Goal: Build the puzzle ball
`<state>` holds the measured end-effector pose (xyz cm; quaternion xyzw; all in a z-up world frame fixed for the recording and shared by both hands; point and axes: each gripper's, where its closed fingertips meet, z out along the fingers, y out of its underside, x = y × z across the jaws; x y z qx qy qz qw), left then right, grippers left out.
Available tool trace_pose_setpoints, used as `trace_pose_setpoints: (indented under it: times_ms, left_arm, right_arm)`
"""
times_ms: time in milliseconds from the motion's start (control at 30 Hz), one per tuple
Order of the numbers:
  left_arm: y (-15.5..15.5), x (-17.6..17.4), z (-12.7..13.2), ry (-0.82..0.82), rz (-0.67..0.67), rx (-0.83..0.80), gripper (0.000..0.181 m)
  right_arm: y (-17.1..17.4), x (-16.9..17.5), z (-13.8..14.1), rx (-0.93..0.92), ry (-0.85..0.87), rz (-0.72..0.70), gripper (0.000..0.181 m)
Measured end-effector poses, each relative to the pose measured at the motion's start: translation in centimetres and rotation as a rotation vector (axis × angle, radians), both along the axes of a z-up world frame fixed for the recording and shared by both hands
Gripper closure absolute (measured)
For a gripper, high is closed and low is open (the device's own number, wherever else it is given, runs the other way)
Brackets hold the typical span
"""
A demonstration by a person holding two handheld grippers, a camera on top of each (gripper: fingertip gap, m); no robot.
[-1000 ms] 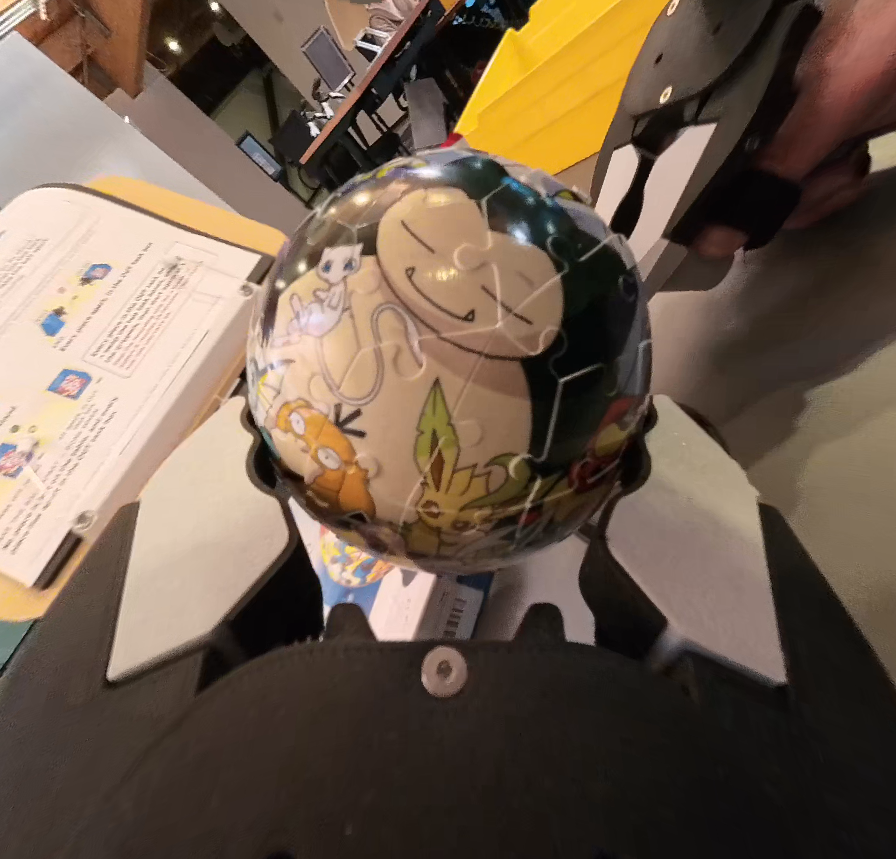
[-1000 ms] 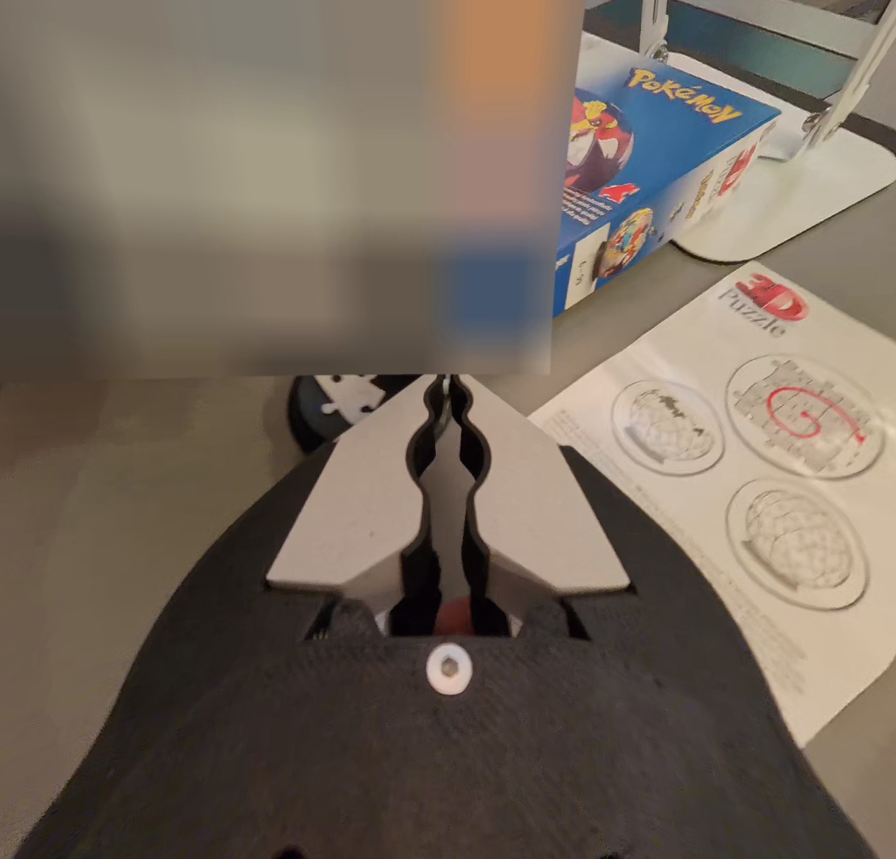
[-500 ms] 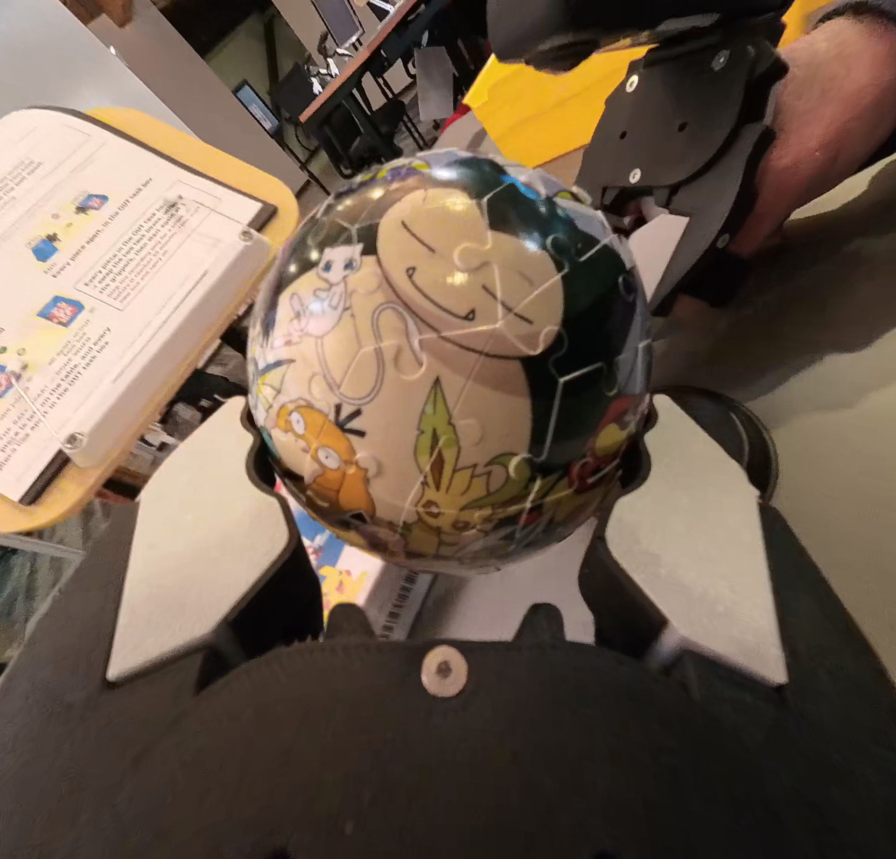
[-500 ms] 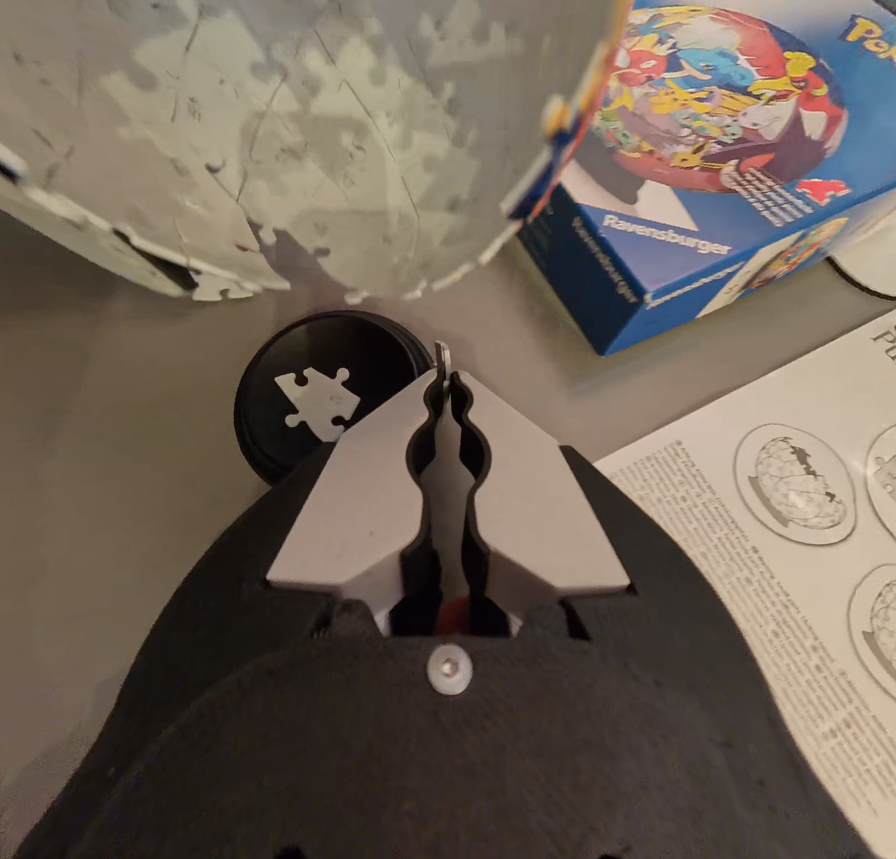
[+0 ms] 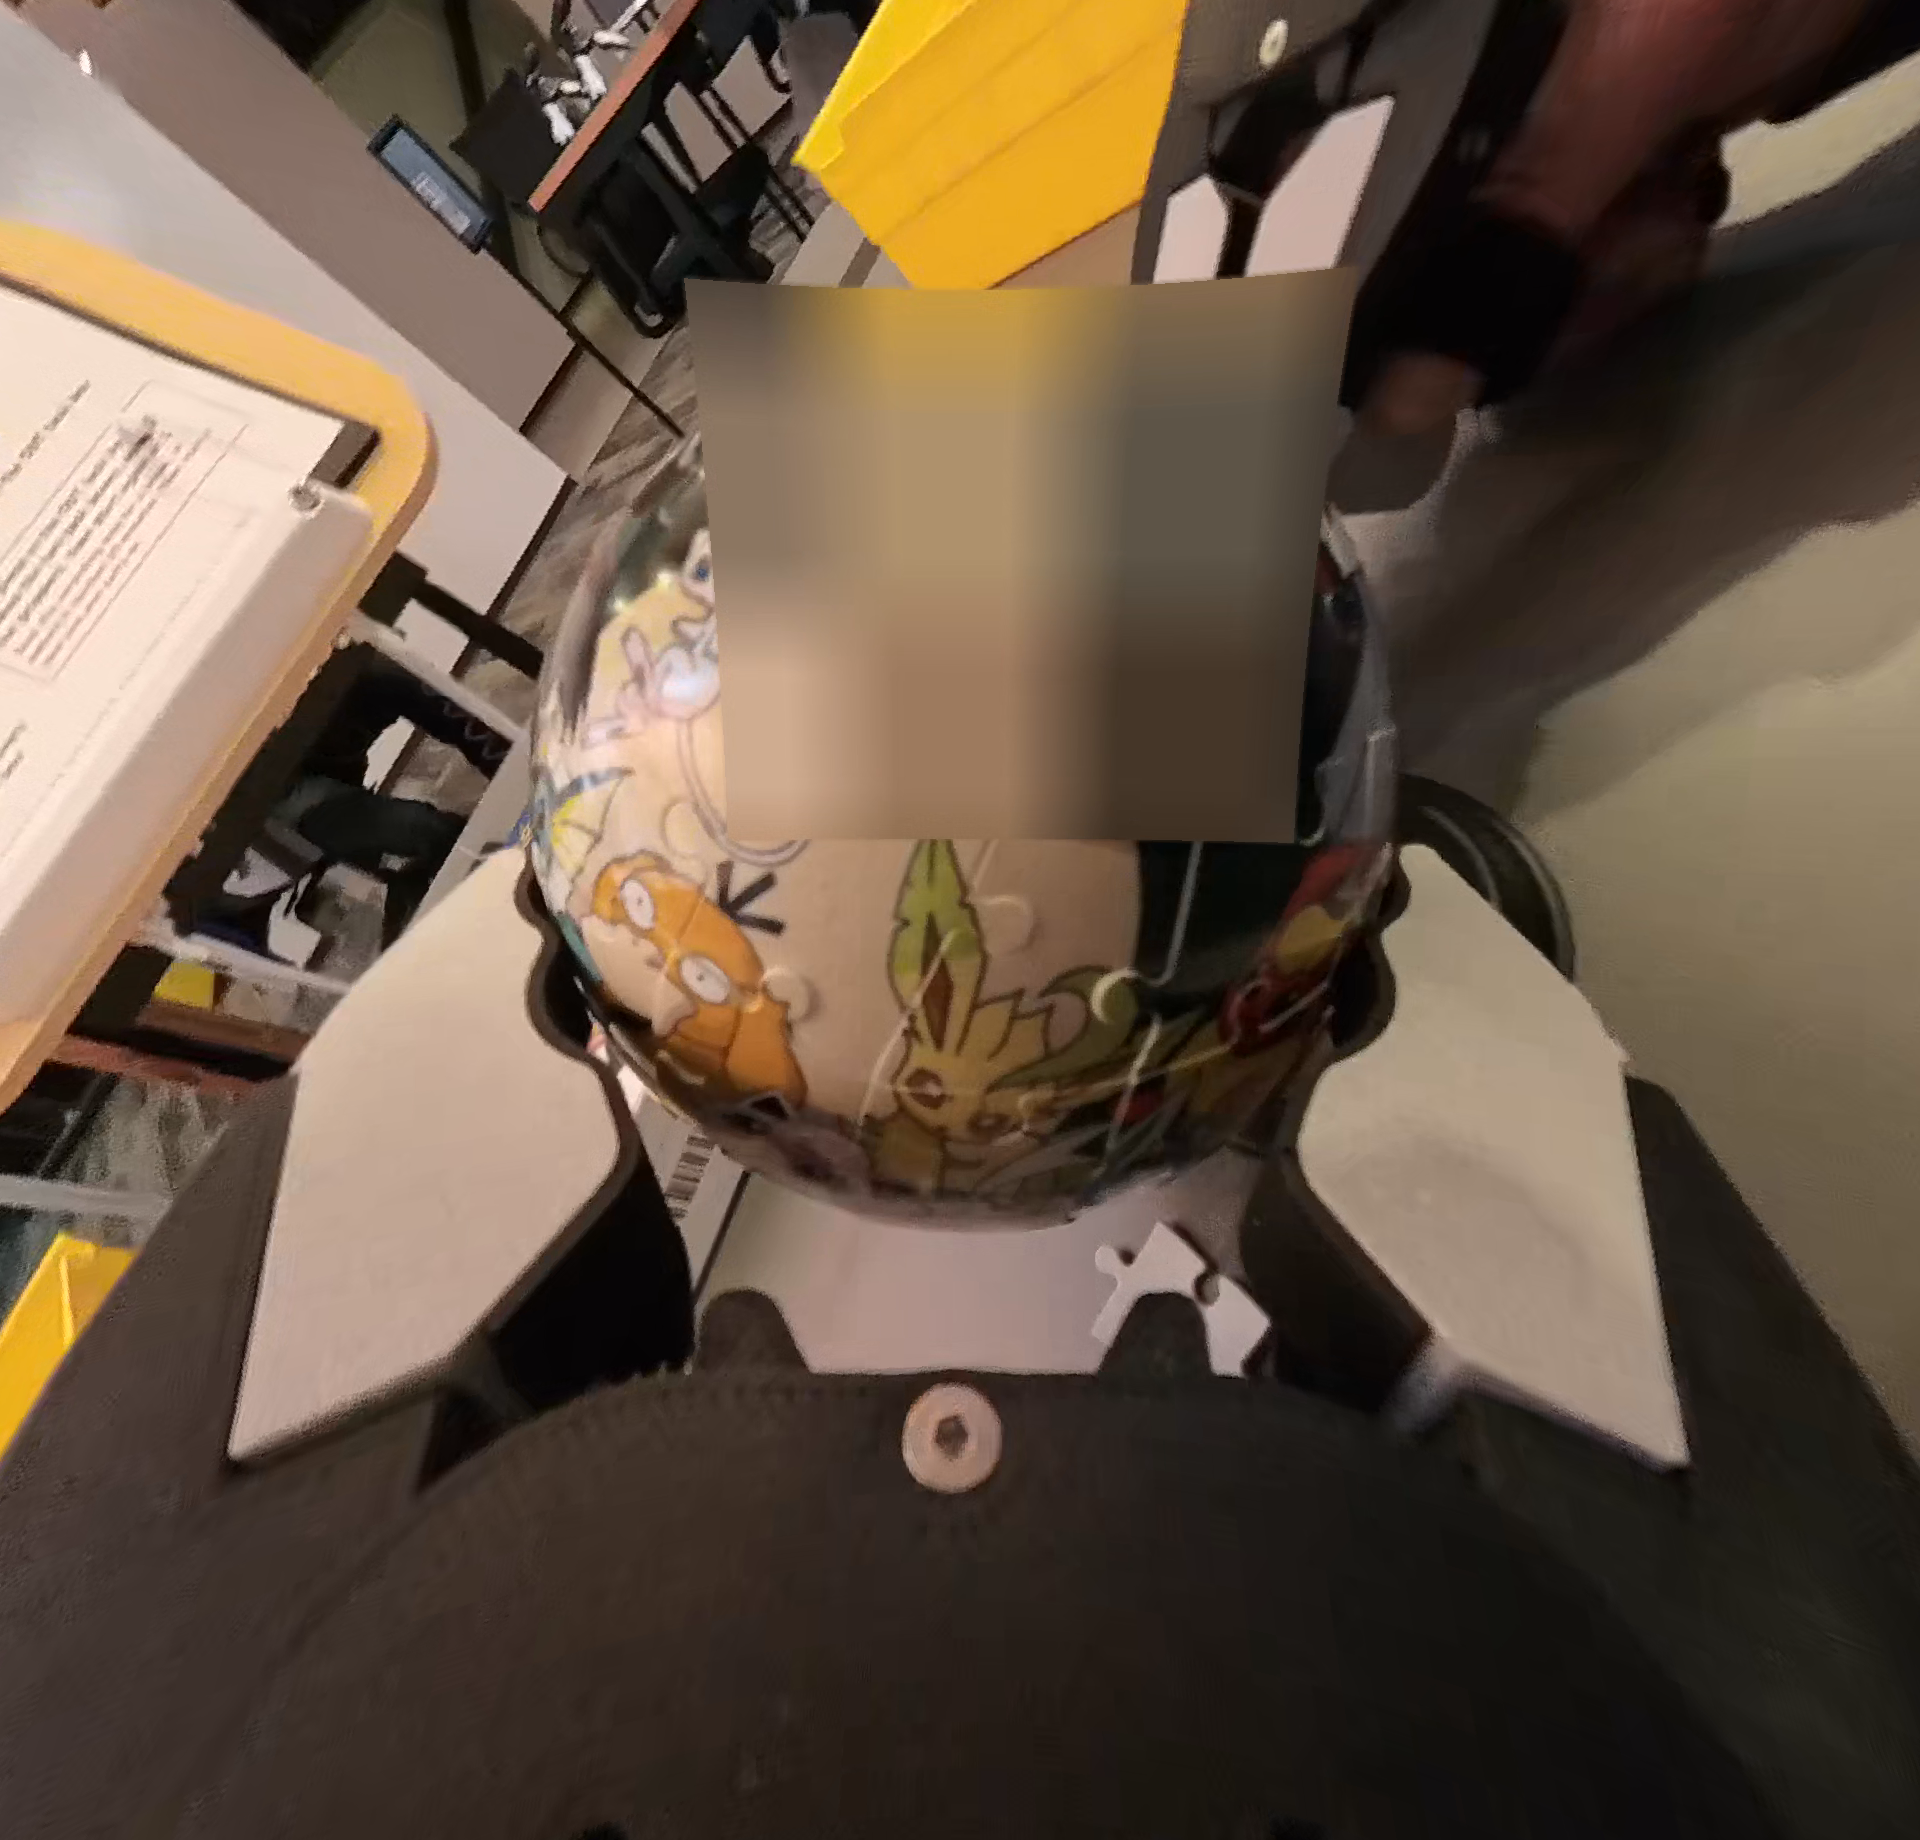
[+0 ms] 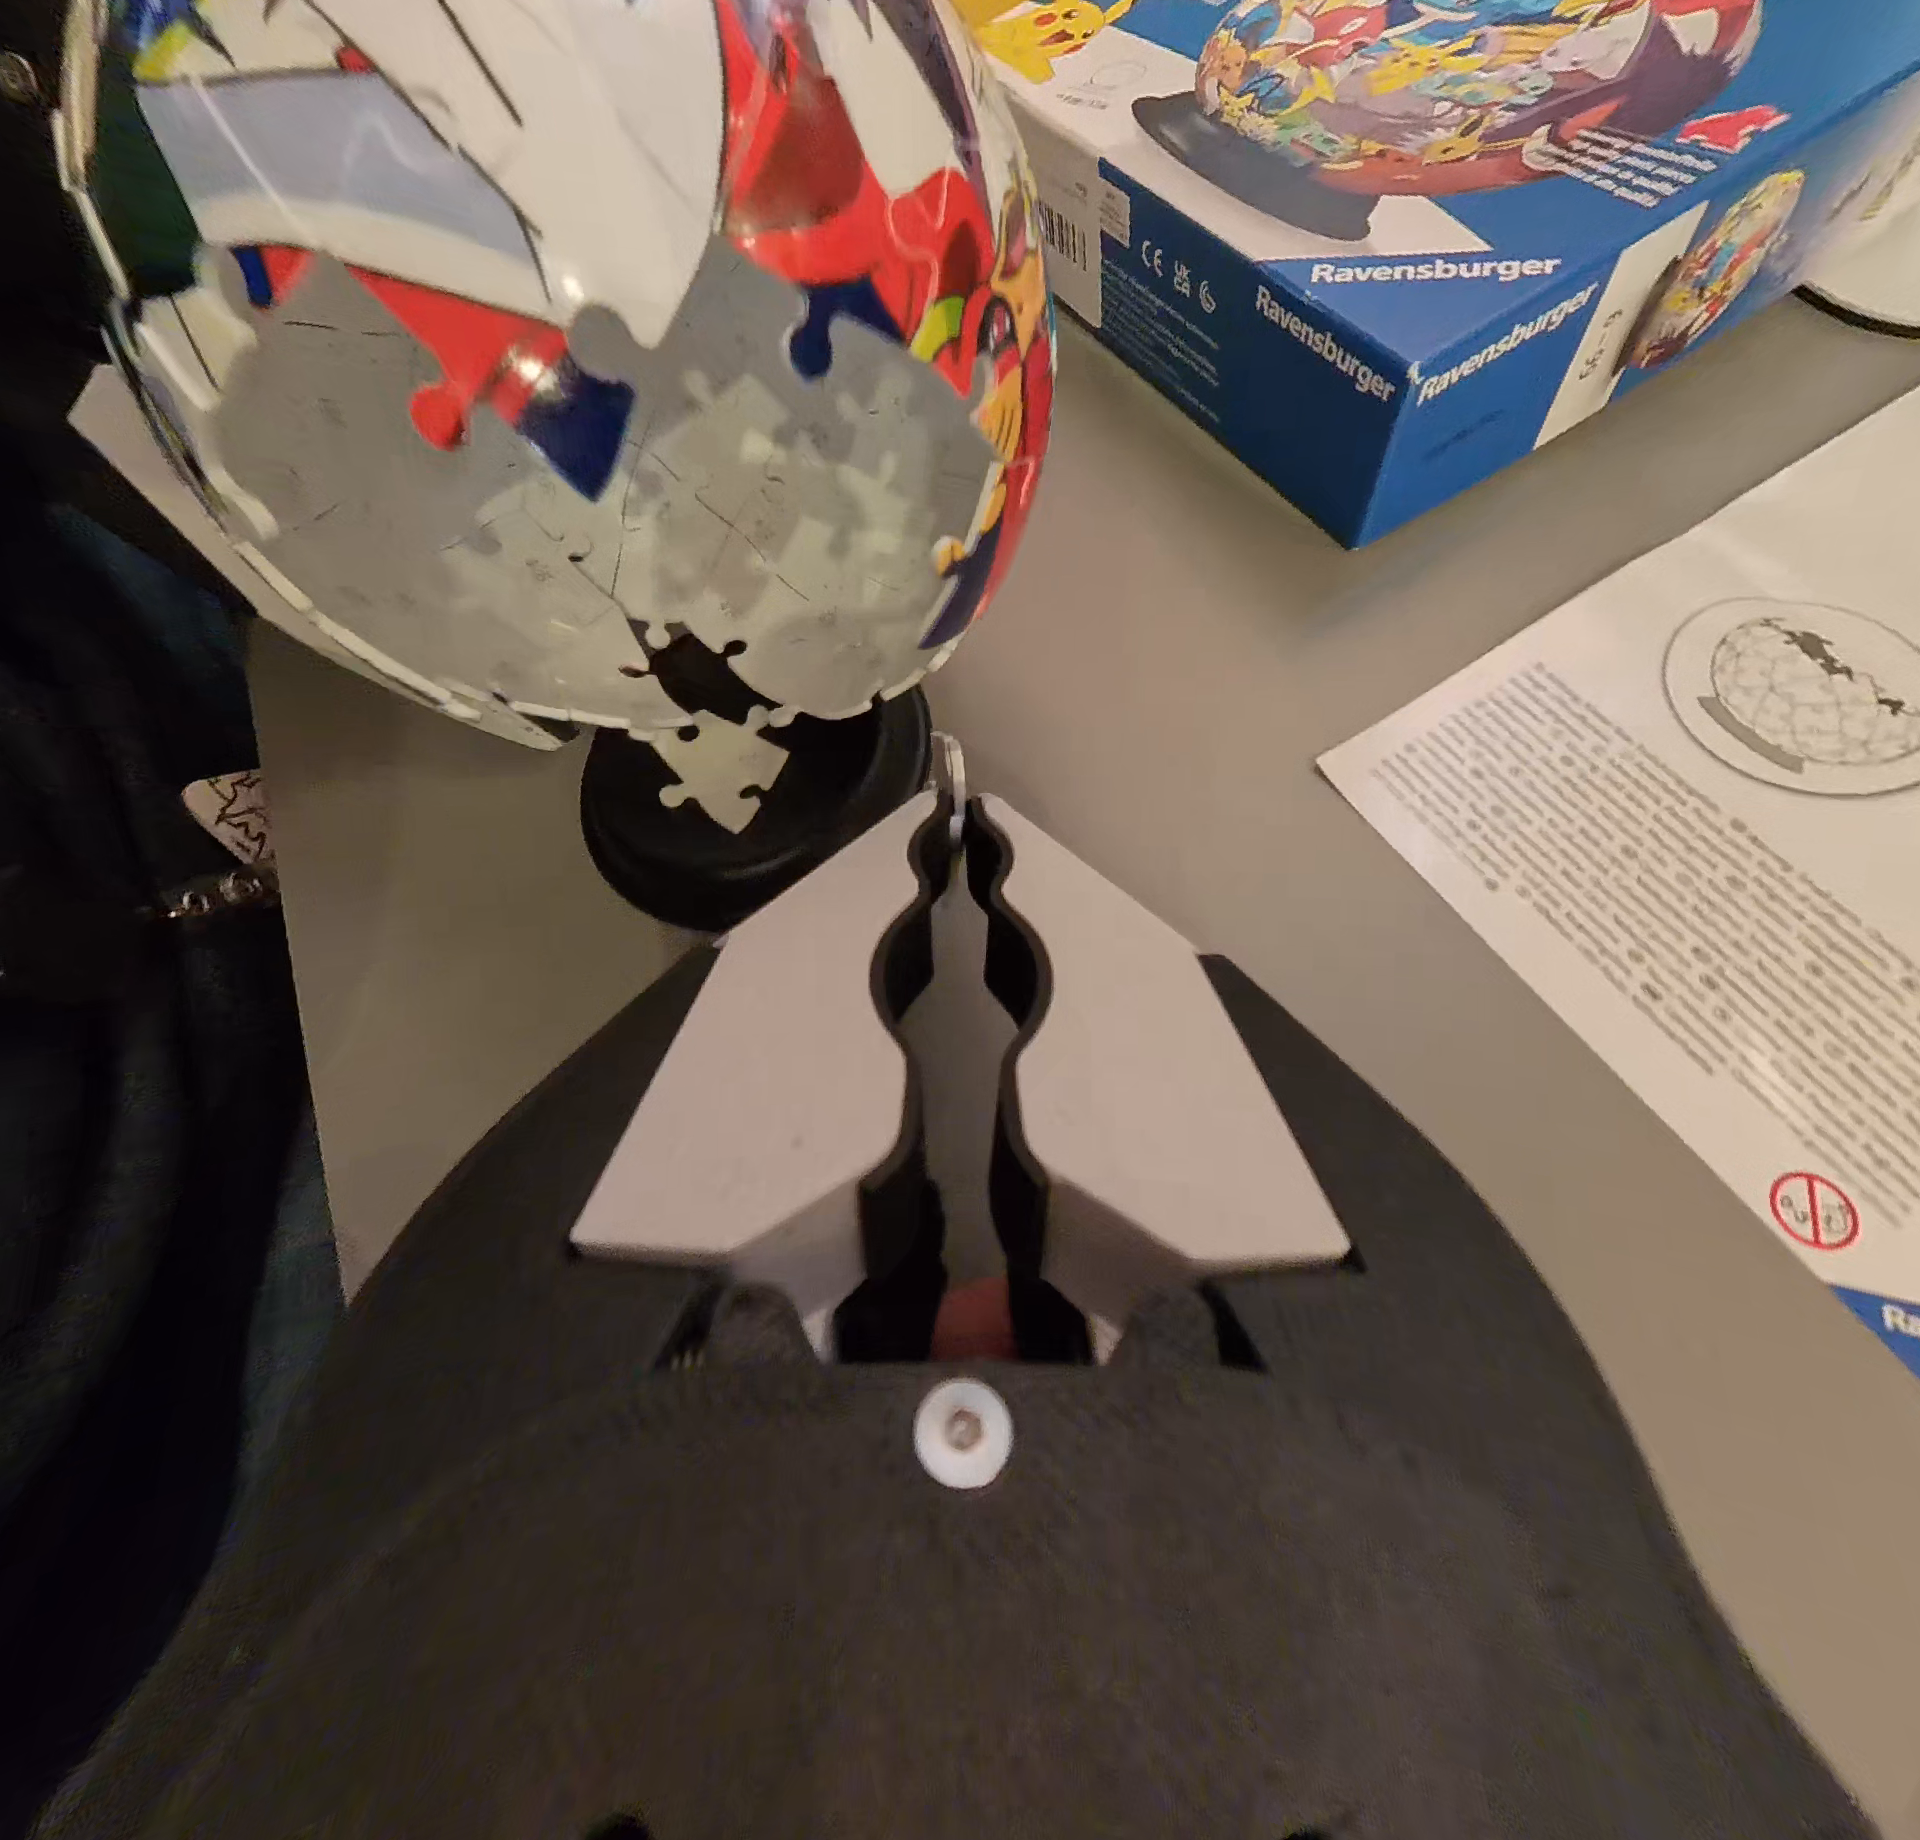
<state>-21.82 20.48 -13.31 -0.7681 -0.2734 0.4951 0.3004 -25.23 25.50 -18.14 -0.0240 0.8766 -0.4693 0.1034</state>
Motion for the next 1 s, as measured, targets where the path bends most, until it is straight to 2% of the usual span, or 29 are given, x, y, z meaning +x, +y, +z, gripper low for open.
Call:
trace_pose_setpoints:
  times_ms: [33, 467, 667, 1000]
  left_arm:
    - [0.3, 0.0, -0.1, 0.001, -0.016, -0.024, 0.042]
    - [1.8, -0.9, -0.9, 0.012, -0.131, -0.125, 0.042]
    - [2.3, -1.0, -1.0, 0.026, -0.143, -0.115, 0.041]
    - [2.3, -1.1, -1.2, 0.107, -0.129, -0.212, 0.04]
  right_arm:
    - [0.2, 0.0, 0.0, -0.008, -0.003, -0.001, 0.181]
    - [1.4, 0.6, 0.4, -0.044, -0.051, 0.0, 0.181]
    - [1.8, 0.9, 0.5, -0.051, -0.05, 0.014, 0.181]
    - [2.1, 0.7, 0.7, -0.062, -0.061, 0.014, 0.181]
